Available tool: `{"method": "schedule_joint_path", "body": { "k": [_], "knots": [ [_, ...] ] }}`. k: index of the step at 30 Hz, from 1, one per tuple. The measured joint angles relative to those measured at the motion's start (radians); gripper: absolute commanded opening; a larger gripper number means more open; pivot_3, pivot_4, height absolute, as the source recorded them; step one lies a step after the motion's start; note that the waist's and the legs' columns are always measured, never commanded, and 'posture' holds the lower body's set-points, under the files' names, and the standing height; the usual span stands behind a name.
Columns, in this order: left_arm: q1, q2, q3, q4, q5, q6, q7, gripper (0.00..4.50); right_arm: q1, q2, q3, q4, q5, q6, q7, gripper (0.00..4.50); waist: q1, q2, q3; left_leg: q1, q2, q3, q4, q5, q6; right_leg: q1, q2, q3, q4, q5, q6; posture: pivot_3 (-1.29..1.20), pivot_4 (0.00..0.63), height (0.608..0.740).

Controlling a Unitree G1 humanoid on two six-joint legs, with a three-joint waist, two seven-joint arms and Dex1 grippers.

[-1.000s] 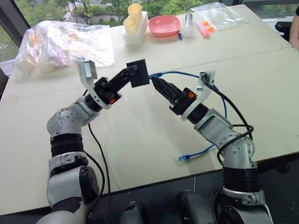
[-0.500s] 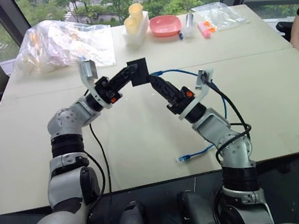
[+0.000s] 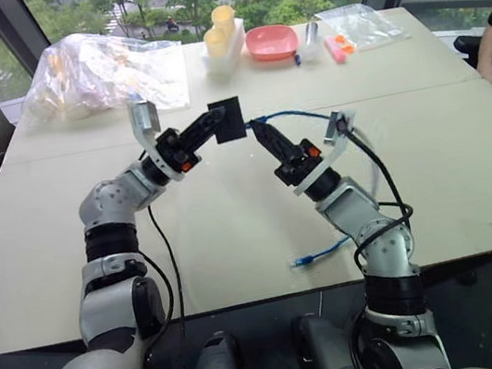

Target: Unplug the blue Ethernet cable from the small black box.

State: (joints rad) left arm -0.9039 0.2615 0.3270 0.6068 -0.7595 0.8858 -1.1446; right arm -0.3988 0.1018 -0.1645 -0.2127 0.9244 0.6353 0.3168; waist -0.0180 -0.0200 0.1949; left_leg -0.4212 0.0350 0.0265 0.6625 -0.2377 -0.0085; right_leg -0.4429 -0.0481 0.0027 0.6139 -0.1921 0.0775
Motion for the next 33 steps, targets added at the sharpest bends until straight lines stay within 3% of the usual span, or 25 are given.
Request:
{"method": "schedule_joint_path", "body": {
  "k": [9, 12, 16, 33],
  "knots": [
    [0.007, 0.001, -0.001, 0.001, 0.001, -0.001, 0.002, 0.56, 0.010, -0.030, 0.035, 0.000, -0.026, -0.027, 0.006, 0.04, 0.000, 0.000, 0.000, 0.000, 0.000, 0.000, 0.000, 0.000, 0.000, 0.000, 0.000, 0.000, 0.000, 0.000, 0.000, 0.00, 0.150, 0.740],
    [0.006, 0.000, 0.000, 0.001, 0.000, -0.003, 0.003, 0.56, 0.011, -0.025, 0.033, 0.003, -0.016, -0.031, 0.000, 1.25, 0.000, 0.000, 0.000, 0.000, 0.000, 0.000, 0.000, 0.000, 0.000, 0.000, 0.000, 0.000, 0.000, 0.000, 0.000, 0.00, 0.150, 0.740],
    [0.006, -0.016, 0.005, 0.002, -0.016, 0.003, 0.013, 0.56, 0.012, -0.023, 0.039, 0.003, 0.007, -0.006, 0.000, 3.25, 0.000, 0.000, 0.000, 0.000, 0.000, 0.000, 0.000, 0.000, 0.000, 0.000, 0.000, 0.000, 0.000, 0.000, 0.000, 0.00, 0.150, 0.740],
    [0.006, -0.039, 0.023, 0.002, -0.087, 0.045, 0.048, 0.56, 0.011, 0.002, -0.003, 0.004, 0.100, -0.016, -0.043, 3.25, 0.000, 0.000, 0.000, 0.000, 0.000, 0.000, 0.000, 0.000, 0.000, 0.000, 0.000, 0.000, -0.001, 0.000, 0.000, 0.00, 0.150, 0.740]
  ]
}}
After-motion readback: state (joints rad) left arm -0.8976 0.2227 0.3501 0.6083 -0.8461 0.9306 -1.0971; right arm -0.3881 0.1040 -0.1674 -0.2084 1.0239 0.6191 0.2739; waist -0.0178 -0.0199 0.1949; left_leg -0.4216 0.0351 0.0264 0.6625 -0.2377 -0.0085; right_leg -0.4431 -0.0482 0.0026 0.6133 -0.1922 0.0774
